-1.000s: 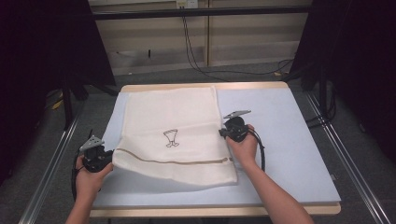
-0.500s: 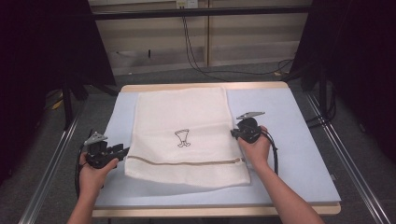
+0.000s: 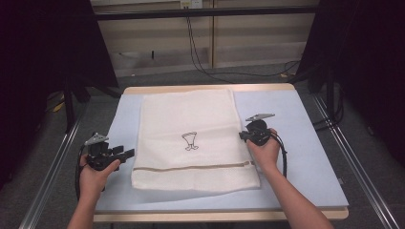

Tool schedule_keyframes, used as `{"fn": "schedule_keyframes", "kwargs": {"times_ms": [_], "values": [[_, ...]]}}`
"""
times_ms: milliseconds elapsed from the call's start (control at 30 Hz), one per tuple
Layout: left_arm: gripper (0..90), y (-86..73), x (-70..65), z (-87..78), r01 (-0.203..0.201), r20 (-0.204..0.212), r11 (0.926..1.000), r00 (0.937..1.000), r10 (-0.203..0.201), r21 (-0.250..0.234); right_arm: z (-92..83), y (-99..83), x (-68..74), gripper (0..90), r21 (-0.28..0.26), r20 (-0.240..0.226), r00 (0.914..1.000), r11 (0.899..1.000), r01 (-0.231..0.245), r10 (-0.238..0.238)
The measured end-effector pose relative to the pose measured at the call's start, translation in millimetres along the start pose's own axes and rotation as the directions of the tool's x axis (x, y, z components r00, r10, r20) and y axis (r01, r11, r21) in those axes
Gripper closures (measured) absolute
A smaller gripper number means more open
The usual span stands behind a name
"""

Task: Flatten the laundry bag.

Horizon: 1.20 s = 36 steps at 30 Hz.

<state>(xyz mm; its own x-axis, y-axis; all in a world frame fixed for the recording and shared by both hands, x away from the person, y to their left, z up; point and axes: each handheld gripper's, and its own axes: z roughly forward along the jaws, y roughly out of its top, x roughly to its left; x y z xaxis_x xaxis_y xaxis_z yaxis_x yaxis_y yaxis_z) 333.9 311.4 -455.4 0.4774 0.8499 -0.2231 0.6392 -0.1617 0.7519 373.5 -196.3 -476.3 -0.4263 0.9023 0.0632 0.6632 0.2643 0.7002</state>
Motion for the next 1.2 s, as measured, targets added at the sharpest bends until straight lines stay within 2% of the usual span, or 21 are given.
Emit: {"fn": "schedule_keyframes", "kwargs": {"times_ms": [267,333,400,500,567,633,700,733,800,833,867,900,967,1000,1033,1100,1200], "values": [[37.4,5.6,-8.0,4.5,0.008,0.035,0.9999,0.9994,-0.008,-0.013,-2.3,-2.6,-4.6,86.1,-0.002,0.008,1.0,1.0,-0.006,0.006],[35.9,8.1,-9.4,5.9,0.01,0.027,0.9999,0.9996,-0.01,-0.011,-3.2,-2.9,-5.1,86.1,0.004,0.014,0.9998,1.0,-0.018,0.018],[35.2,9.0,-13.4,9.6,0.014,0.044,0.9998,0.9989,-0.014,-0.012,-3.8,-3.1,-6.7,86.1,0.001,0.011,0.9999,1.0,-0.012,0.012],[35.1,8.4,-24.9,19.6,-0.024,0.092,0.9989,0.9955,0.02,0.04,-5.4,-3.2,-8.1,86.1,-0.004,0.012,0.9996,1.0,-0.026,0.026],[35.5,7.7,-31.1,26.8,-0.027,0.124,0.998,0.9921,0.019,0.057,-5.6,-4.0,-9.7,86.1,-0.005,0.014,0.9993,0.999,-0.035,0.035],[36.6,6.1,-33.9,32.5,-0.02,0.116,0.9976,0.9932,0.012,0.067,-5.8,-4.6,-10.4,86.2,-0.008,0.013,0.9993,0.999,-0.036,0.036],[38.5,3.0,-34.9,37.4,-0.027,0.096,0.9945,0.9952,0.018,0.101,-6.6,-5.1,-10.6,86.1,-0.013,0.015,0.9989,0.999,-0.045,0.045],[41.0,1.0,-35.9,39.6,-0.035,0.082,0.9918,0.9964,0.025,0.123,-7.1,-5.4,-11.3,86.1,-0.012,0.012,0.9989,0.999,-0.044,0.044],[44.6,-2.2,-38.3,44.0,-0.048,0.081,0.9869,0.996,0.035,0.154,-7.7,-6.5,-13.2,86.1,-0.017,0.014,0.9986,0.999,-0.051,0.051],[46.3,-2.6,-39.7,43.9,-0.06,0.063,0.987,0.9967,0.051,0.149,-8.0,-7.2,-14.7,86.1,-0.018,0.015,0.9985,0.998,-0.053,0.053],[52.6,-1.7,-40.9,43.7,-0.046,0.057,0.9866,0.9977,0.037,0.157,-8.6,-7.9,-15.7,86.1,-0.019,0.015,0.998,0.998,-0.061,0.062],[58.1,0.0,-40.1,43.3,-0.044,0.069,0.9827,0.9971,0.032,0.18,-9.6,-8.6,-16.8,86.1,-0.017,0.016,0.9979,0.998,-0.063,0.064],[66.7,0.1,-42.5,45.2,-0.057,0.054,0.9823,0.9974,0.048,0.178,-11.5,-10.1,-18.9,86.1,-0.017,0.022,0.9976,0.998,-0.066,0.066],[73.1,0.8,-42.8,45.8,-0.068,0.055,0.9797,0.9968,0.059,0.189,-12.5,-10.8,-20.3,86.1,-0.022,0.021,0.9973,0.997,-0.07,0.071],[76.6,1.8,-44.1,47.0,-0.057,0.065,0.9797,0.9969,0.046,0.192,-13.9,-11.5,-21.4,86.1,-0.024,0.019,0.997,0.997,-0.075,0.076],[82.3,4.4,-47.2,49.4,-0.08,0.063,0.9766,0.9957,0.068,0.2,-16.2,-12.6,-22.8,86.1,-0.027,0.019,0.9971,0.997,-0.073,0.074],[85.2,10.6,-50.6,54.1,-0.096,0.059,0.973,0.9946,0.085,0.21,-20.6,-14.9,-23.7,86.1,-0.025,0.027,0.997,0.997,-0.072,0.073]]}}
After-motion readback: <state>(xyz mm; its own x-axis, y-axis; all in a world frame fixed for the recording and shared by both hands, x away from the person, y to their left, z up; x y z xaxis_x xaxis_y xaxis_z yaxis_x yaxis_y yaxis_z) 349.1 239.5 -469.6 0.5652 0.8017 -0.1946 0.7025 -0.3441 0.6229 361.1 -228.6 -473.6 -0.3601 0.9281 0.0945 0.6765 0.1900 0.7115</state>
